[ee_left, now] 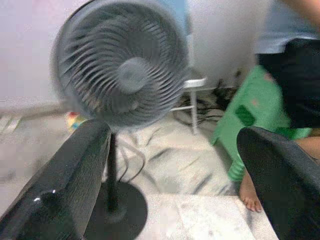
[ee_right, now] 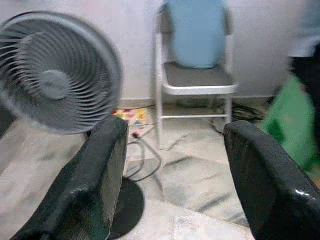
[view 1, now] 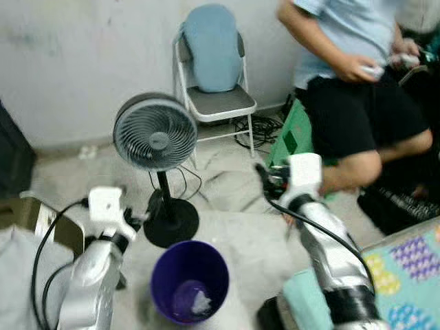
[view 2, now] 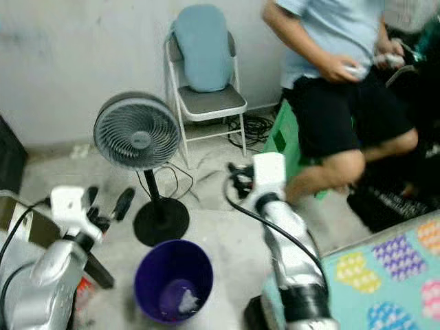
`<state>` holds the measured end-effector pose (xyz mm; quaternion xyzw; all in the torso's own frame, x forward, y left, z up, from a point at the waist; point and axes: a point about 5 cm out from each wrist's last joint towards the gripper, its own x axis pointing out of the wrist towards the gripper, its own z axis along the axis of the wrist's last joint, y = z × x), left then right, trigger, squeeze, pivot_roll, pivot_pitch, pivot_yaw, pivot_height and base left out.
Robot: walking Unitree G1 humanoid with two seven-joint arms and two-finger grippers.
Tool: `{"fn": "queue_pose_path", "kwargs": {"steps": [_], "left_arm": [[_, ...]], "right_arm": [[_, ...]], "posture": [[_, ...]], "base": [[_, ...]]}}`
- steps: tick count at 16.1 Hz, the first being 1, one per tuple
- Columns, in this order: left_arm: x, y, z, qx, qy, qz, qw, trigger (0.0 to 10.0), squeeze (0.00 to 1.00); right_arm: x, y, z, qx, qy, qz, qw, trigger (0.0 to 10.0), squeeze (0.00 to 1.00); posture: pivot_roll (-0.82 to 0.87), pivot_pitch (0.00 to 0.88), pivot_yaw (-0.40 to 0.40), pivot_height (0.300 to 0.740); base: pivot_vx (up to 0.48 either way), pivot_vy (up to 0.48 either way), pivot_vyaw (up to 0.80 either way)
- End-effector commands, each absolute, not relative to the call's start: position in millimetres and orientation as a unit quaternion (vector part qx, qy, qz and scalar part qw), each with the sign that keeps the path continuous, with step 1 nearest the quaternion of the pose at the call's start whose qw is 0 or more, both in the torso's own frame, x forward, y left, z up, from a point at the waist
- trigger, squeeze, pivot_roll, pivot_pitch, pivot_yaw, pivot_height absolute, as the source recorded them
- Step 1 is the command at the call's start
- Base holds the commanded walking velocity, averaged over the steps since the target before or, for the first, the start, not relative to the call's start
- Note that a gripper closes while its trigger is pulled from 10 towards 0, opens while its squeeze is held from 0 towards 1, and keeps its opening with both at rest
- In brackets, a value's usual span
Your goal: Clean up the room
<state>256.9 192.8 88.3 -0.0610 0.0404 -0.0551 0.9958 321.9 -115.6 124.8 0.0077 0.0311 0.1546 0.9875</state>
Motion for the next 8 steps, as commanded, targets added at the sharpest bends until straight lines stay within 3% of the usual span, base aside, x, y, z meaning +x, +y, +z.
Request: {"fn": "queue_pose_path", "kwargs": {"steps": [1, 4, 8], "left_arm": [[254, 199, 98, -0.053, 0.017, -0.033, 0.998, 10.0, 0.00], [248, 203, 95, -0.057, 0.021, -0.007, 0.998, 10.0, 0.00], [249, 198, 96, -0.053, 0.020, -0.013, 0.998, 10.0, 0.00]], "right_arm": [[327, -105, 128, 0.004, 0.026, 0.177, 0.984, 10.0, 0.00], [336, -98, 136, -0.004, 0.011, 0.183, 0.983, 10.0, 0.00], [336, -113, 138, -0.021, 0.000, 0.163, 0.986, 10.0, 0.00]], "posture": [[-0.05, 0.000, -0.108, 0.740], [-0.06, 0.000, -0.097, 0.740], [-0.12, 0.000, -0.075, 0.740]], "base": [[0.000, 0.000, 0.00], [0.000, 0.000, 0.00], [0.000, 0.000, 0.00]]}}
